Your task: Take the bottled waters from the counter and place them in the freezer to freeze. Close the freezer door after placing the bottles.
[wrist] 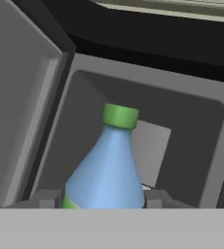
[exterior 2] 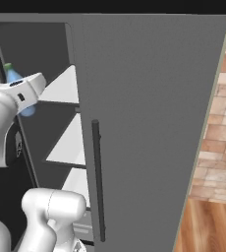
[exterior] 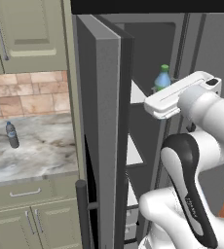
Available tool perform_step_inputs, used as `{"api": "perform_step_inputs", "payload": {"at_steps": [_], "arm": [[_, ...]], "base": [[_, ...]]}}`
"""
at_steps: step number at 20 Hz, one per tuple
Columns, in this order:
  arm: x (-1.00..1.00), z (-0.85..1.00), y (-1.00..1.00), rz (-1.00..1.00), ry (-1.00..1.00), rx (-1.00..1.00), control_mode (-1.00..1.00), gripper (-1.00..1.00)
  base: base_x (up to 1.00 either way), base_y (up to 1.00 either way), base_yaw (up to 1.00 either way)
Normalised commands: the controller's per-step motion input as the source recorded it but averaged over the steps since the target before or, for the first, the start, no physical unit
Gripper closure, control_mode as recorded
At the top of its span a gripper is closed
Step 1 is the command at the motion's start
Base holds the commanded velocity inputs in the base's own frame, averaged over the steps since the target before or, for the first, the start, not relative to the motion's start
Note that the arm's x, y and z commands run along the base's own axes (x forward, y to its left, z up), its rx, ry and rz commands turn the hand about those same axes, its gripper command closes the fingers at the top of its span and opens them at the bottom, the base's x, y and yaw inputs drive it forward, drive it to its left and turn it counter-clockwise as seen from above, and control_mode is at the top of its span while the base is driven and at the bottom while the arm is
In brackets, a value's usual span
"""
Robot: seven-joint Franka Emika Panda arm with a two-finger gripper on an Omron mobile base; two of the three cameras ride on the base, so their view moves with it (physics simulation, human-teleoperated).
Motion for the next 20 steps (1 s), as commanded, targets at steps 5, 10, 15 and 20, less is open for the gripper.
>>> {"api": "perform_step_inputs", "payload": {"at_steps": [5,10,15,20], "arm": [[0.25,0.09,0.00,0.00,-0.01,0.00,-1.00,1.00],[0.23,0.00,0.00,0.01,-0.11,0.00,-1.00,1.00],[0.45,-0.14,0.00,0.05,-0.02,0.01,-1.00,1.00],[0.59,-0.01,0.00,0.04,0.00,0.01,-1.00,1.00]], "base": [[0.00,0.00,0.00],[0.00,0.00,0.00],[0.00,0.00,0.00],[0.00,0.00,0.00]]}}
